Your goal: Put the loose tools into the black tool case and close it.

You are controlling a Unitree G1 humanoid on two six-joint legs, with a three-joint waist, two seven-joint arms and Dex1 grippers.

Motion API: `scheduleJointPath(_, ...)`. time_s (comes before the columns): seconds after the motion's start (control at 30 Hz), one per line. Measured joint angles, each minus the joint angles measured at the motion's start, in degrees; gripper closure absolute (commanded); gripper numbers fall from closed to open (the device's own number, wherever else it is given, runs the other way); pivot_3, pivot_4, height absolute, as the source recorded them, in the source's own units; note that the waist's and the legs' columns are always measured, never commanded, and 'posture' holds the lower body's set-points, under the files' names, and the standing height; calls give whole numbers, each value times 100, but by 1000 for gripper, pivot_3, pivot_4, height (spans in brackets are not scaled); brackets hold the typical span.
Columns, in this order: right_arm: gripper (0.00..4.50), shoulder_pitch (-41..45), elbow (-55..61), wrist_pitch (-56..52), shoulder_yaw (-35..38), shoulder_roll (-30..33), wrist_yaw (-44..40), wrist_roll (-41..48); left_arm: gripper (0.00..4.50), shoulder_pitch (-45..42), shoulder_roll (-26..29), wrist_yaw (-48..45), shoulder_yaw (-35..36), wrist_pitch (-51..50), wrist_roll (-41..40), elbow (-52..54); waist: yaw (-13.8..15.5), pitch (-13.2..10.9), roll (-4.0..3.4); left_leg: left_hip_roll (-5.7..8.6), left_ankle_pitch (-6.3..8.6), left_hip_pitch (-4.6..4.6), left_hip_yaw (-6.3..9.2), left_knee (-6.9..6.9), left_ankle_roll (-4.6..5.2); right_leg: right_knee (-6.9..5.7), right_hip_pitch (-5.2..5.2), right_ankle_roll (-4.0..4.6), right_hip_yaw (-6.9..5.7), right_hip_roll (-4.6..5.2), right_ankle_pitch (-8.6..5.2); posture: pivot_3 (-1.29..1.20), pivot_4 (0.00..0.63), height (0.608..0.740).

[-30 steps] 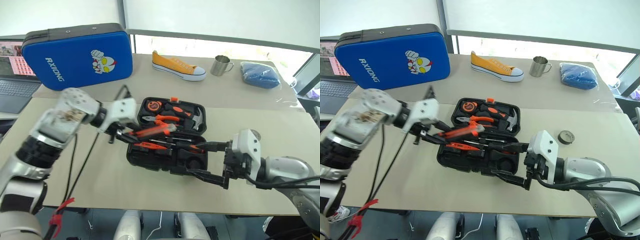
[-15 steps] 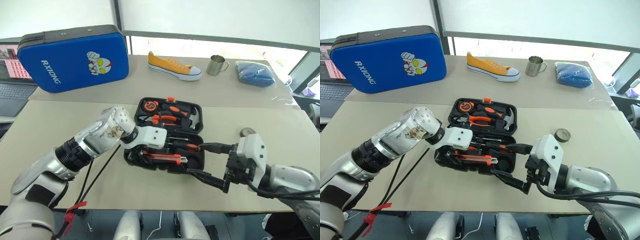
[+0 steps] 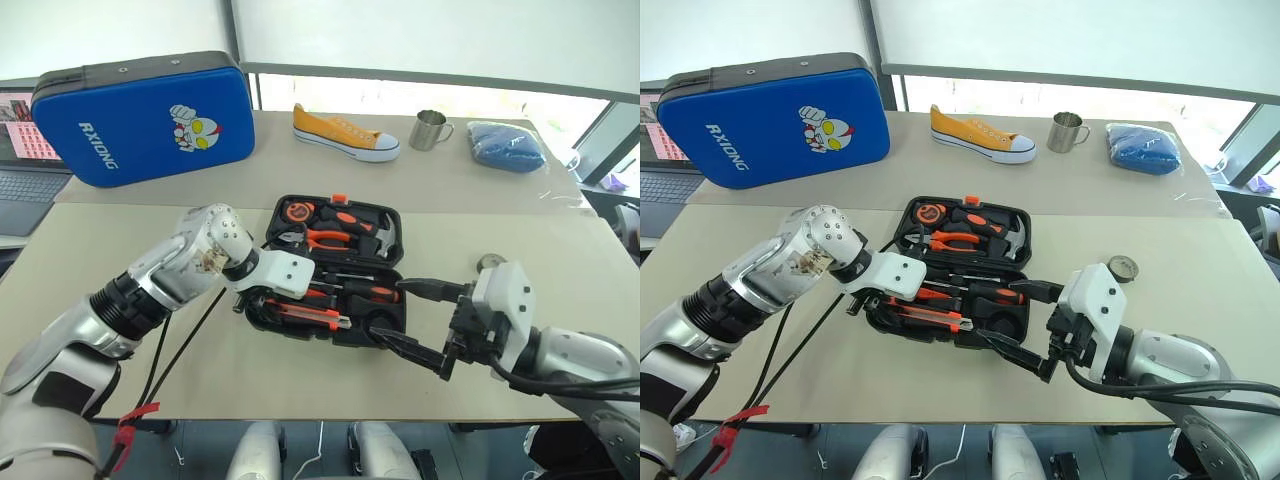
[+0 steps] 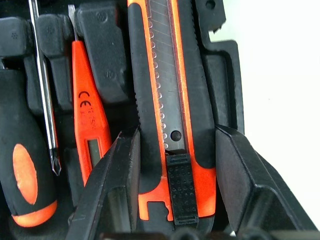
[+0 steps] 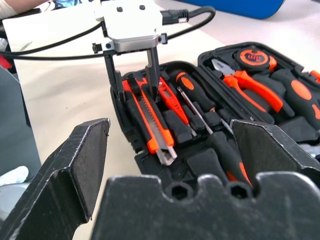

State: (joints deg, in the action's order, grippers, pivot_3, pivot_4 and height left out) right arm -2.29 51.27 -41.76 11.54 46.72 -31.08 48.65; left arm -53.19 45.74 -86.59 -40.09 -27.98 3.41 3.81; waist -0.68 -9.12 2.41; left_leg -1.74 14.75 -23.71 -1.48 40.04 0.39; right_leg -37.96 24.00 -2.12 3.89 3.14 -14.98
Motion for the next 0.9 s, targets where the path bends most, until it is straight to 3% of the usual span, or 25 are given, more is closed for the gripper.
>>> scheduleJointPath(0.3,0,91,-52,-2,-47,0,-18,1,2836,145,-280,14,206,-208,102,-28,73,7,-13,4,0,-1,-2,8,0,1,-6,-2,0,4,-1,0,150,740)
scheduleJointPath(0.37,0,116,-81,-2,-95,0,-20,1,1820,167,-304,4,247,-319,100,-17,74,7,-13,4,0,-1,-2,8,1,1,-5,-2,0,4,-1,0,150,740)
scheduleJointPath(0.53,0,189,-107,-2,-164,-1,-20,1,141,183,-303,6,393,-273,84,-13,56,8,-13,2,0,-4,0,5,1,1,1,-2,0,3,-1,0,150,740)
scheduleJointPath(0.57,0,191,-131,-2,-180,-1,-23,0,32,192,-281,-60,452,-278,29,-17,44,7,-13,0,0,-8,0,5,1,0,6,-1,0,1,0,0,150,740)
scheduleJointPath(0.77,0,237,-225,-2,-242,-17,-42,-3,32,200,-183,-493,1104,-478,-758,-197,-5,7,-13,-1,0,-8,1,5,1,-2,9,-1,0,0,-1,0,150,740)
scheduleJointPath(0.8,0,260,-236,-2,-254,-17,-43,-4,558,200,-159,-499,1216,-438,-821,-289,-6,7,-13,-1,0,-8,1,5,1,-3,9,-1,0,0,-1,0,150,740)
scheduleJointPath(0.9,0,305,-242,-2,-273,-17,-56,-6,1330,246,-92,-520,1467,-192,-955,-498,-4,7,-13,-1,0,-9,1,4,1,-2,9,-1,0,1,-1,0,150,740)
